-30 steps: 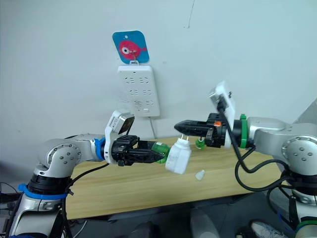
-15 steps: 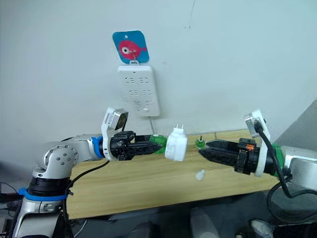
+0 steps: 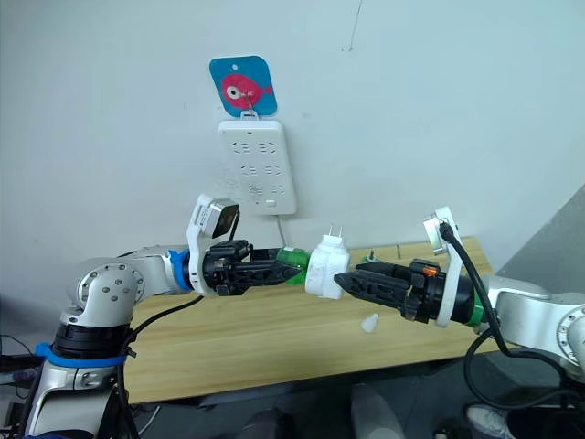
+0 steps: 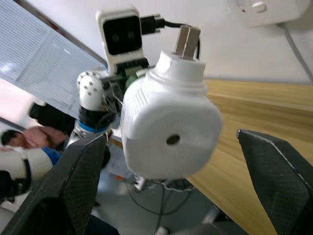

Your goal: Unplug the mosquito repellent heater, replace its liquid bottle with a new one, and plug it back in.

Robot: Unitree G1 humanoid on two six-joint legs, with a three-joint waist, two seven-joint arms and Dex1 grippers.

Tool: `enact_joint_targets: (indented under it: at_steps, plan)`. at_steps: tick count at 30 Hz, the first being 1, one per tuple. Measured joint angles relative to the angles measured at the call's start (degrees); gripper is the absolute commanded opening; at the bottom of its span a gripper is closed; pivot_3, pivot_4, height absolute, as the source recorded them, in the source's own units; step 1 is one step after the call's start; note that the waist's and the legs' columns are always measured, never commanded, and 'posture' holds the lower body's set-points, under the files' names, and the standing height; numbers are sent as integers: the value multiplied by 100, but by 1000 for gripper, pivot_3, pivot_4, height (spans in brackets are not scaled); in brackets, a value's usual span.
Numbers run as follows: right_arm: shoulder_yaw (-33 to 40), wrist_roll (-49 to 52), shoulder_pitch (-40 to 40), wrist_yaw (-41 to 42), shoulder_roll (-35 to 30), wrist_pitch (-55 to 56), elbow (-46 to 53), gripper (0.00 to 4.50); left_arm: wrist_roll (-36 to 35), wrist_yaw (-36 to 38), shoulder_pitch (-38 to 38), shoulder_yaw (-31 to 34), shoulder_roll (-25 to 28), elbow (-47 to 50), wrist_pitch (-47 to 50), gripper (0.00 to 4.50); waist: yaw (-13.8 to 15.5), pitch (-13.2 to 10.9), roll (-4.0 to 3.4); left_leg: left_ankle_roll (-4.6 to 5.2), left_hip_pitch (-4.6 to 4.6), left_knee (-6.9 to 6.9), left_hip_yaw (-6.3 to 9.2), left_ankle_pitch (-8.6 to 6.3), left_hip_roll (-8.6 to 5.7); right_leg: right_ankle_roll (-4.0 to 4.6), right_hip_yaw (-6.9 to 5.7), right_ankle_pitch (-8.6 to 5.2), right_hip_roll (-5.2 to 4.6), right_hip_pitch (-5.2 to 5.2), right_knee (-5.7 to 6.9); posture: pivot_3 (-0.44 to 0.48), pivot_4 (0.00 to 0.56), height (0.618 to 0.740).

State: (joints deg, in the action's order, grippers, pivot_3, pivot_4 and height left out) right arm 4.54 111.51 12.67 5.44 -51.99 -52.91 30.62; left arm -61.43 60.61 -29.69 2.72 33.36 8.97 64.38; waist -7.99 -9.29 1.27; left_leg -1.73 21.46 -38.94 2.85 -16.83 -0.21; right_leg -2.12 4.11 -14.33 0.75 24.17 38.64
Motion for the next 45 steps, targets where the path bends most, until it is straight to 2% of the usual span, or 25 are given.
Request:
enact_joint_targets:
  at_steps: [7, 10, 13, 21, 23, 26, 31, 45]
  plan:
    - [-403, 0, 359, -2, 495, -14, -248, 4440, -54, -19, -35, -1, -90, 24, 4, 2372, 0, 0, 0, 0, 0, 0, 3, 0, 1, 0, 0, 0, 0, 0, 2, -164, 110, 740]
    - [-469, 0, 460, -65, 625, -18, -348, 3862, -67, -24, -38, -1, -101, 51, 4, 2372, 2, 0, 0, 0, 1, 0, 6, 0, 1, 0, -1, 0, -1, 1, 2, -164, 110, 740]
    - [-466, 8, 498, -69, 690, -19, -417, 2965, -107, -23, -31, 14, -92, 82, 7, 2372, 4, 0, 0, 0, 3, 0, 5, 0, 1, 0, 0, 0, -1, 2, 1, -161, 113, 740]
    - [-466, 8, 555, -70, 698, -49, -445, 2976, -104, -108, -19, 52, -88, 131, 10, 2372, 4, 0, 0, 0, 2, 0, 5, 0, 0, 0, 0, 0, -1, 2, 2, -163, 117, 740]
    - [-466, 6, 555, -74, 692, -73, -450, 2976, -93, -99, -33, 22, -61, 111, 34, 3102, 4, 0, 0, 0, 2, 0, 6, 0, 0, 0, 0, 0, -1, 2, 2, -165, 117, 740]
    - [-517, 0, 555, -100, 674, -152, -450, 2976, 174, 59, -70, -164, 140, 101, -100, 3964, 1, 0, 0, 0, 0, 0, 5, 0, 0, 0, 0, 0, 0, 2, 3, -167, 118, 740]
    - [-521, 0, 575, -99, 546, -187, -463, 2976, 678, 565, -68, -481, 524, 112, -509, 4009, 3, 0, 0, 0, 1, 0, 4, 0, 0, 0, -1, 0, 0, 2, 1, -167, 118, 740]
    - [-538, 0, 650, 87, 275, -421, -474, 2976, 1079, 1145, -177, -777, 480, 104, -901, 4009, 1, 0, 0, 0, 3, 0, 5, 0, 1, 0, -2, 0, 0, 2, -1, -171, 122, 740]
